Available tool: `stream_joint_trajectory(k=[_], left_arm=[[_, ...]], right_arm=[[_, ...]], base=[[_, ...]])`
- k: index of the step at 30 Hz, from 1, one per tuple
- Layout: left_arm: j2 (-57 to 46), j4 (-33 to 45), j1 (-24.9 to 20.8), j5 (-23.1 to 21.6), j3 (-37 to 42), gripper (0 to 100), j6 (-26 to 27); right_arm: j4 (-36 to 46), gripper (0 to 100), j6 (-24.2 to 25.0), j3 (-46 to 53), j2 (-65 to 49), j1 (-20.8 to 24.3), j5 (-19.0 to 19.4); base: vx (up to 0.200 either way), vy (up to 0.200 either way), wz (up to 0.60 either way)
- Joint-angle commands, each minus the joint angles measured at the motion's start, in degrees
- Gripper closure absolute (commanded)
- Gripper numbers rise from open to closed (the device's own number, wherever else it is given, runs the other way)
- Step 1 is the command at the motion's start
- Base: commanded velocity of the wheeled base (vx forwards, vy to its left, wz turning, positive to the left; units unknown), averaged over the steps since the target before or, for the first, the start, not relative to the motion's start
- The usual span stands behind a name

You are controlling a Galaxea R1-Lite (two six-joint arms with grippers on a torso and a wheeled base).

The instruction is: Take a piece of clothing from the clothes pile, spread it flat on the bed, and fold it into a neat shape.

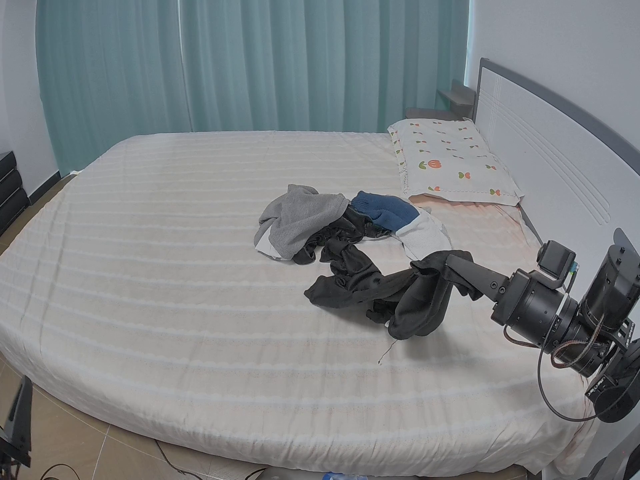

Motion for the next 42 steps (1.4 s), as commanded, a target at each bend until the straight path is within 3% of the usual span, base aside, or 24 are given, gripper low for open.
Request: stream_joint_trajectory(k=[1,7,14,21,24,29,35,42], left_arm=[[19.4,1.4,-0.6,-4.7,-3.0,0,6.3],[38.7,-4.6,-4.1,-4.8,-2.6,0,8.3],[54.2,-9.7,-9.6,-4.4,-2.7,0,8.5],[71.0,-21.0,-14.6,-4.0,-3.4,0,4.5],[80.1,-31.1,-19.2,-0.8,-3.5,0,-0.9],[96.1,-46.3,-26.4,8.9,-5.8,0,-8.7],[110.9,-54.7,-31.0,14.8,-13.1,0,-9.1],[124.8,-63.5,-33.0,19.6,-23.0,0,-9.0]], right_arm=[[-1.9,100,0.0,0.5,-1.6,1.5,-0.2],[-3.0,100,-0.1,0.2,-2.1,1.2,-0.1],[-3.0,100,-1.7,0.0,-3.0,0.6,-0.2],[-3.0,100,-2.1,-0.1,-3.2,-0.5,0.0],[-3.0,100,-2.1,0.0,-3.2,-0.9,0.0],[-3.0,100,-1.9,0.1,-2.4,-1.5,0.1],[-3.0,100,-1.9,0.4,-2.5,-1.5,0.0],[-3.0,100,-1.8,0.7,-3.1,-1.9,-0.3]], base=[[0.0,0.0,0.0],[0.0,0.0,0.0],[0.0,0.0,0.0],[0.0,0.0,0.0],[0.0,0.0,0.0],[0.0,0.0,0.0],[0.0,0.0,0.0],[0.0,0.0,0.0]])
